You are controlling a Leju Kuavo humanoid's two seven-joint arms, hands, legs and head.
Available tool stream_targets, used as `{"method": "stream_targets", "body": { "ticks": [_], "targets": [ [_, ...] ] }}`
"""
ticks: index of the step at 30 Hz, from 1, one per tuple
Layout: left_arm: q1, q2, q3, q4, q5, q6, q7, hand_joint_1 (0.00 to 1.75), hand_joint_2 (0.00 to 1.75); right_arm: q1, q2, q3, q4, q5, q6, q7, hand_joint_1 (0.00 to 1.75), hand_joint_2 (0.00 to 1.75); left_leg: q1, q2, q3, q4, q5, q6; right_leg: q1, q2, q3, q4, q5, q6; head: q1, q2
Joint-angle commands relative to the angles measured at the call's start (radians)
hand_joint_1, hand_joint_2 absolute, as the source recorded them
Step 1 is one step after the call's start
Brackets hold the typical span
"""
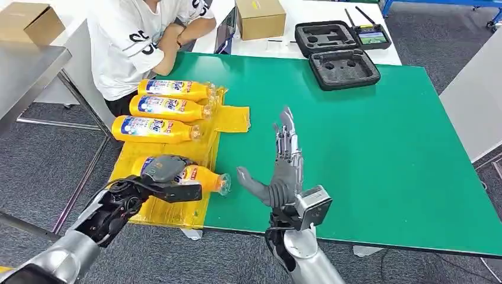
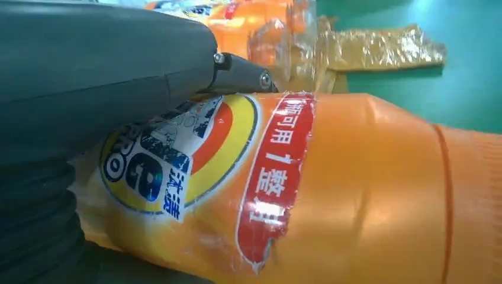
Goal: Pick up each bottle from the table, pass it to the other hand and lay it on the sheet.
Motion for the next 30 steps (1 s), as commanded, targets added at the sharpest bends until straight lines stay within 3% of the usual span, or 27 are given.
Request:
{"method": "stream_targets", "body": {
  "ticks": [1, 6, 7, 8, 9, 10, 12, 13, 25, 28, 30],
  "targets": [
    [-0.079, -0.009, -0.086, 0.219, -0.015, -0.032, 0.009, 1.75, 1.75, -0.058, 0.003, -0.006, 0.134, -0.015, 0.018, 0.0, 0.0, 1.75, 0.0, 0.001, 0.006, -0.001, -0.002, 0.001, 0.0, 0.0, 0.006, -0.001, -0.001, -0.002, 0.0, 0.0],
    [-0.085, -0.007, -0.096, 0.249, -0.024, -0.036, 0.013, 1.75, 1.75, -0.064, 0.007, -0.006, 0.146, -0.016, 0.022, 0.0, 0.0, 1.75, 0.0, 0.002, 0.007, -0.001, -0.001, 0.001, 0.0, 0.0, 0.007, -0.001, -0.001, -0.001, 0.0, 0.0],
    [-0.086, -0.008, -0.097, 0.255, -0.023, -0.042, 0.012, 1.43, 1.75, -0.065, 0.008, -0.005, 0.149, -0.014, 0.023, 0.0, 0.0, 1.75, 0.0, 0.002, 0.007, -0.001, -0.001, 0.001, 0.0, 0.001, 0.006, -0.001, -0.001, -0.001, 0.0, 0.0],
    [-0.087, -0.009, -0.099, 0.264, -0.022, -0.049, 0.014, 0.47, 1.75, -0.065, 0.009, -0.006, 0.151, -0.017, 0.026, 0.0, 0.0, 1.75, 0.0, 0.003, 0.009, -0.001, -0.002, 0.001, 0.001, 0.001, 0.009, -0.002, -0.001, -0.002, 0.0, 0.0],
    [-0.088, -0.01, -0.099, 0.265, -0.022, -0.049, 0.015, 0.47, 1.75, -0.066, 0.008, -0.005, 0.153, -0.016, 0.026, 0.0, 0.0, 1.75, 0.0, 0.002, 0.009, -0.002, -0.001, 0.001, 0.0, 0.001, 0.008, -0.001, -0.001, -0.001, 0.0, 0.0],
    [-0.086, -0.011, -0.098, 0.27, -0.02, -0.05, 0.018, 0.0, 1.75, -0.066, 0.009, -0.003, 0.156, -0.012, 0.022, 0.0, 0.0, 1.75, 0.0, 0.002, 0.009, -0.001, -0.001, 0.001, 0.0, 0.001, 0.008, -0.001, 0.0, -0.001, 0.0, 0.0],
    [-0.085, -0.017, -0.094, 0.281, -0.016, -0.057, 0.034, 0.0, 1.75, -0.064, 0.009, -0.006, 0.161, -0.014, 0.02, 0.0, 0.0, 1.75, 0.0, 0.002, 0.01, -0.002, -0.001, 0.001, 0.0, 0.001, 0.009, -0.001, 0.0, -0.001, 0.0, 0.0],
    [-0.082, -0.022, -0.08, 0.288, 0.008, -0.078, 0.027, 0.0, 0.0, -0.064, 0.011, -0.009, 0.174, -0.015, 0.021, 0.0, 0.0, 1.75, 0.0, 0.002, 0.01, -0.002, -0.001, 0.001, 0.0, 0.001, 0.009, -0.001, 0.0, -0.001, 0.0, 0.0],
    [-0.101, -0.067, 0.067, 0.296, 0.333, -0.347, -0.059, 0.0, 0.0, -0.052, 0.004, -0.005, 0.21, 0.005, 0.0, 0.0, 0.0, 1.75, 0.0, 0.001, 0.014, -0.002, -0.001, 0.001, 0.0, 0.0, 0.015, -0.002, 0.0, -0.002, 0.0, 0.0],
    [-0.101, -0.067, 0.067, 0.296, 0.333, -0.347, -0.059, 0.0, 0.0, -0.052, 0.004, -0.005, 0.21, 0.005, 0.0, 0.0, 0.0, 1.75, -0.001, 0.001, 0.014, -0.002, -0.001, 0.001, 0.0, 0.0, 0.014, -0.002, -0.001, -0.001, 0.0, 0.0],
    [-0.098, -0.09, 0.157, 0.303, 0.515, -0.479, -0.072, 0.0, 0.0, -0.045, 0.003, -0.004, 0.212, 0.011, 0.002, 0.0, 0.0, 1.75, 0.0, 0.001, 0.015, -0.002, -0.001, 0.001, 0.0, 0.0, 0.015, -0.003, -0.001, -0.002, 0.0, 0.0]
  ]
}}
